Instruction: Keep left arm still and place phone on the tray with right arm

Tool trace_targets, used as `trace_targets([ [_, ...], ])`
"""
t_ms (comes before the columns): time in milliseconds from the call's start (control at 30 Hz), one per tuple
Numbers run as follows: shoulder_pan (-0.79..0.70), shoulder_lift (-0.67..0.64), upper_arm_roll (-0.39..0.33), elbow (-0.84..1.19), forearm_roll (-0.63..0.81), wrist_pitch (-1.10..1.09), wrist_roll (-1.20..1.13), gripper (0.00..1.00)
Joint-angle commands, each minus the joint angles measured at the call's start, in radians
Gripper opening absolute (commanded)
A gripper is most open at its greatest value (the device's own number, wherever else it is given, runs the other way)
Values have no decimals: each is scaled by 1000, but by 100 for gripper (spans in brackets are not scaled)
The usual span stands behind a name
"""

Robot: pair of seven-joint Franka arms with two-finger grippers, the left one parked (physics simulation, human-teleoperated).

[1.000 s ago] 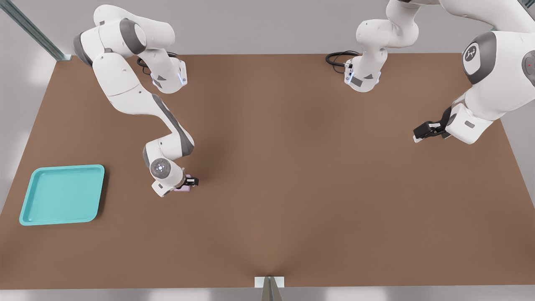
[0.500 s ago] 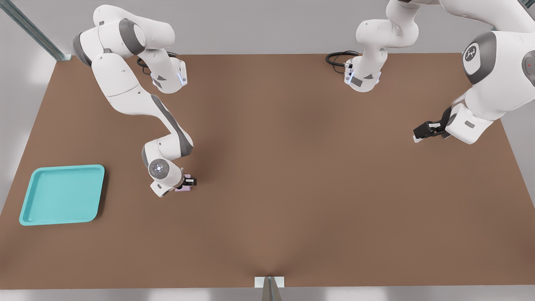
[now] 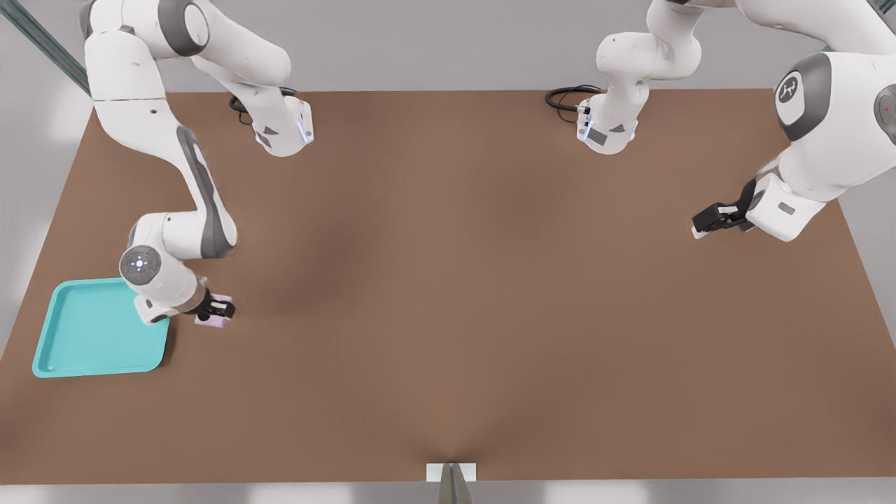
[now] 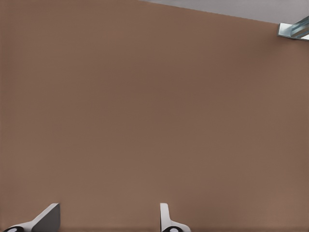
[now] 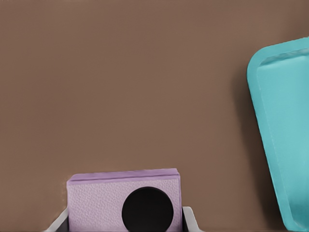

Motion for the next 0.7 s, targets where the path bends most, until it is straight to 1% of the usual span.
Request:
trace_targets([
  [0,-71,1,-1,0,-8,1,-442,73],
  [67,-172,4,0,-1,-6,16,-545,73],
  [167,-285,51,0,6,-5,92,-689,73],
  [200,-293,76,-18,19,-3,122,-732,73],
  [267,-293,140,-77,68,-1,173,-816,73],
  [300,-293,169,-89,95,40,174,-884,74],
  [333,-293,177,-95,99,52,213,-901,78],
  [367,-292,182,-103,99,54,236,-899,100],
  [433,-289,180,-106,99,55,239,-896,100],
  [500,-282,151,-104,97,55,230,-870,100],
  [533,-255,87,-97,92,57,173,-834,100],
  [567,-183,15,-98,95,57,52,-736,100],
  [600,-67,-91,-110,99,57,-83,-601,100],
  [633,74,-189,-132,117,86,-212,-461,100],
  [667,249,-229,-197,261,103,-428,-340,100],
])
